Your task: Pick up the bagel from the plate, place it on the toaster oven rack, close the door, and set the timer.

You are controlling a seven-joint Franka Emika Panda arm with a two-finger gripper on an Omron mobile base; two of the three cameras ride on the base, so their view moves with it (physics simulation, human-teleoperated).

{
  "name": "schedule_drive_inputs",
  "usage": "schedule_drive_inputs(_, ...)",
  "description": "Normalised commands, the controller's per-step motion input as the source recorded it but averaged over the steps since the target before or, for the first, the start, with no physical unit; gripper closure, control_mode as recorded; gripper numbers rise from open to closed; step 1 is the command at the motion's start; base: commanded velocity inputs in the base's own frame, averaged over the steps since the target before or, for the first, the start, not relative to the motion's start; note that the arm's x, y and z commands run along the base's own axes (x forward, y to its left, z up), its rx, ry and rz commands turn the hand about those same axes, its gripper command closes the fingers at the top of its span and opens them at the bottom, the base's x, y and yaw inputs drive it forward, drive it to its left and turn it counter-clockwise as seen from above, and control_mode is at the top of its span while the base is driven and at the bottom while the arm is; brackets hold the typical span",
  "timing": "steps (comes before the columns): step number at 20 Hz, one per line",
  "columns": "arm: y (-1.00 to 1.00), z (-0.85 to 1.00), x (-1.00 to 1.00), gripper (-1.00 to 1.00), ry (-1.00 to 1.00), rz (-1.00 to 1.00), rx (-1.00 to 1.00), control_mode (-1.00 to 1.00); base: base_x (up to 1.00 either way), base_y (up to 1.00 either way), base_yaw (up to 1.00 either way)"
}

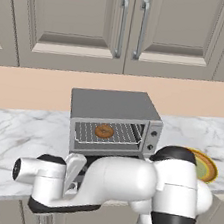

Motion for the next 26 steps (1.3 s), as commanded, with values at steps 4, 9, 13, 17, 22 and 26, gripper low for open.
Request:
schedule_drive_inputs(4,0.0,-0.28,0.21,-1.0,0.0,0.1,-0.03,-1.0,0.0,0.0,0.0)
schedule_drive_inputs(9,0.0,-0.14,0.19,-1.0,0.0,0.11,-0.02,-1.0,0.0,0.0,0.0)
schedule_drive_inputs(13,0.01,0.0,0.31,-1.0,0.0,0.08,-0.05,-1.0,0.0,0.0,0.0)
schedule_drive_inputs(17,0.0,0.11,0.36,-1.0,-0.01,0.02,-0.13,-1.0,0.0,0.0,0.0)
schedule_drive_inputs(22,0.0,0.52,0.27,-1.0,-0.07,0.01,-0.17,-1.0,0.0,0.0,0.0)
schedule_drive_inputs(26,0.0,0.91,0.36,-1.0,-0.06,0.0,-0.16,-1.0,0.0,0.0,0.0)
